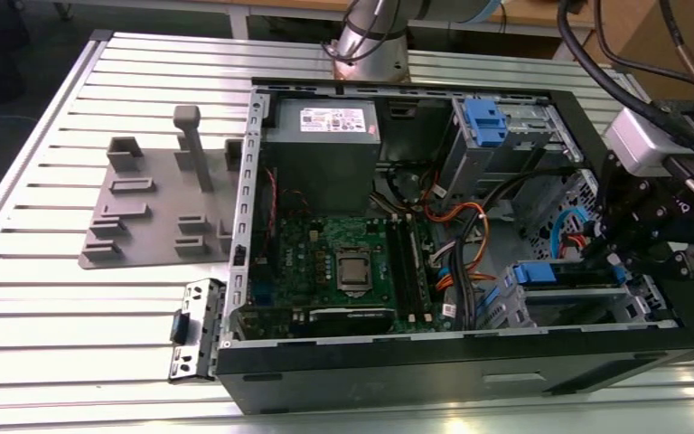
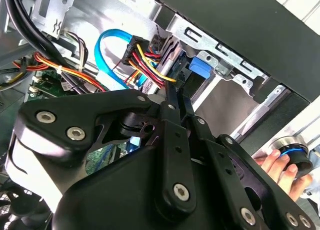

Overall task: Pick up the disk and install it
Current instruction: 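Insert the first disk wire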

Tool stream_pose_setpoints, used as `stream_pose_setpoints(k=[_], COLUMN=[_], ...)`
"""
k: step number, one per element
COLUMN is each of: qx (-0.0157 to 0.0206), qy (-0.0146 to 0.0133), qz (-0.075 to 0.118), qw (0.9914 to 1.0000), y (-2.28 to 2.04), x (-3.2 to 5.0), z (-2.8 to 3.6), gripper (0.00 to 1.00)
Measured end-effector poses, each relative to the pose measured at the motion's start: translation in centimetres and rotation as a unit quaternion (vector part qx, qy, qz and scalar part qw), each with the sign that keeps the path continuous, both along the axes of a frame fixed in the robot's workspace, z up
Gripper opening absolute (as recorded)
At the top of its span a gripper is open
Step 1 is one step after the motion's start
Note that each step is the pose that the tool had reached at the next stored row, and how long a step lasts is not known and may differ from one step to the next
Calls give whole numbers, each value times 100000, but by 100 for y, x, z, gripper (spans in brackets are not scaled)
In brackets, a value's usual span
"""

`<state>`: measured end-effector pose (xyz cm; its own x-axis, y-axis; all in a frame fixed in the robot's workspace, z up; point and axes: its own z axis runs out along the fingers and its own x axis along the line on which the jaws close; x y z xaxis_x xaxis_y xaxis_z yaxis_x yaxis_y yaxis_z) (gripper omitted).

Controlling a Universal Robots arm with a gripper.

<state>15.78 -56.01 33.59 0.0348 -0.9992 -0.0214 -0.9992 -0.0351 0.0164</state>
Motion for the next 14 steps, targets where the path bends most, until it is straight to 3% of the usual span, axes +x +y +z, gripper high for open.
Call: stream_pose_setpoints(k=[14], qx=[10], qy=[2], qz=[6], qw=[100000], y=[-2], x=[12], z=[-52], gripper=[17])
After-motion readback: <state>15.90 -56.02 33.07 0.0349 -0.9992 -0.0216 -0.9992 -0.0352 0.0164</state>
